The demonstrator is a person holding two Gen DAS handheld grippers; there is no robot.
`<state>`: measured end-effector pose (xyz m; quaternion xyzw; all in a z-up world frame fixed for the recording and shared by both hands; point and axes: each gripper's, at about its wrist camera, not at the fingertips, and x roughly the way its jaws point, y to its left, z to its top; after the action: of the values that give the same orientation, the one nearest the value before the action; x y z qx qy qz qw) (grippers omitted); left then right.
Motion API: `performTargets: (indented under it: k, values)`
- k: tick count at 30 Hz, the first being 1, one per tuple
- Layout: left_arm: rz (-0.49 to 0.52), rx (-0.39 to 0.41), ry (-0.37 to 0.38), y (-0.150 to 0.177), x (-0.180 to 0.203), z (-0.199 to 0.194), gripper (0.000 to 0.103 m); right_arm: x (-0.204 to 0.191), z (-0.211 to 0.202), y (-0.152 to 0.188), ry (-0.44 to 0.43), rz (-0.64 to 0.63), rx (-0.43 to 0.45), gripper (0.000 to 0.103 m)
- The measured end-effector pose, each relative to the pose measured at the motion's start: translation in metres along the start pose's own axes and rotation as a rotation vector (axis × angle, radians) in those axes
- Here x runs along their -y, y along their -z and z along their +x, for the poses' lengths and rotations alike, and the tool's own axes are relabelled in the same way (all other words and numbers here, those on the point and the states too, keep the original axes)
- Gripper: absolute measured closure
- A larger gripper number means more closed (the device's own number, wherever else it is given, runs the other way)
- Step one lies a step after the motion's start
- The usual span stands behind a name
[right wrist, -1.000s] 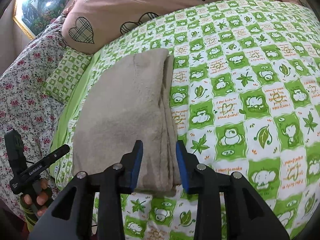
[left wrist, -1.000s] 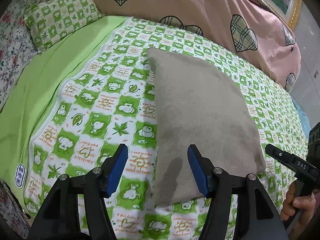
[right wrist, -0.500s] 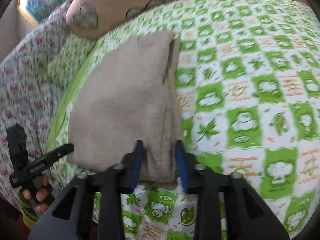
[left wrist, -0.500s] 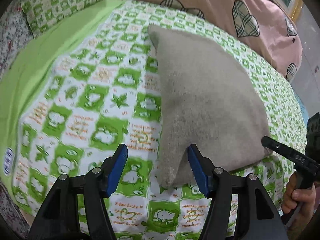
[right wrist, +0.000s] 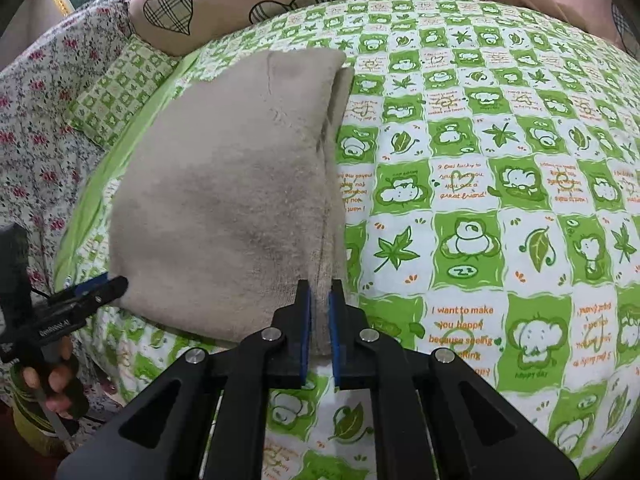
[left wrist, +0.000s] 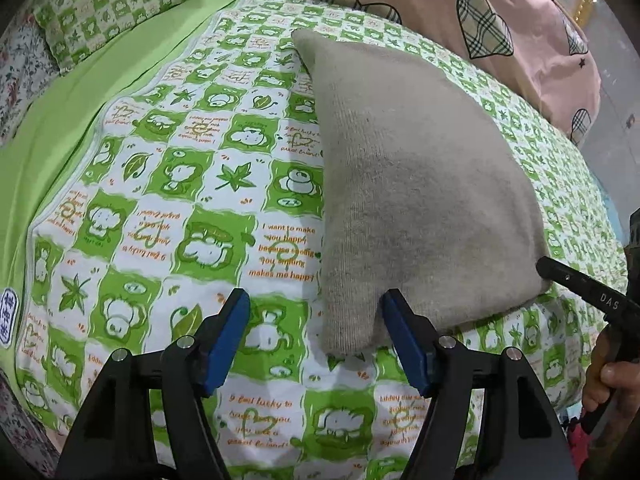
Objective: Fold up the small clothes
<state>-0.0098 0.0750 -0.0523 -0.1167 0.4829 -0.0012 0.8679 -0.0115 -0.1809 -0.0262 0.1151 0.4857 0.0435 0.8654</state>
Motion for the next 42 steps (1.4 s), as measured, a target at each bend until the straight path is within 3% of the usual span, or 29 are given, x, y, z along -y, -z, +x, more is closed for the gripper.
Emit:
performTargets:
  k: [2,4,6,10,14,21,24,32,42]
  values:
    - [-0.005,0.003,0.004,0.004,-0.001,-0.005,0.033,0.0,-0.009,0.003,-0.004,0.008,0.012,0.09]
    - [-0.007,0.004,0.004,0.008,-0.001,-0.009,0.033,0.0,-0.017,0.005,-0.01,0.018,0.028,0.081]
    - [0.0,0.015,-0.004,0.012,0.001,-0.016,0.034,-0.001,-0.025,0.01,-0.021,0.029,0.053,0.064]
    - [0.055,0.054,-0.059,0.019,0.013,-0.032,0.034,-0.009,-0.039,0.02,-0.052,0.018,0.11,0.06]
    - [0.095,0.069,-0.092,0.027,0.022,-0.04,0.03,-0.024,-0.045,0.031,-0.071,-0.038,0.136,0.047]
    - [0.127,0.076,-0.186,0.044,0.033,-0.046,0.023,-0.049,-0.045,0.047,-0.049,-0.17,0.154,0.034]
    - [0.146,0.081,-0.219,0.047,0.035,-0.047,0.022,-0.054,-0.044,0.05,-0.063,-0.187,0.151,0.031]
    - [0.165,0.084,-0.208,0.047,0.039,-0.051,0.022,-0.057,-0.037,0.055,-0.057,-0.173,0.102,0.026]
    - [0.172,0.094,-0.193,0.022,0.043,-0.047,0.021,-0.065,-0.033,0.042,-0.023,-0.216,0.061,0.023]
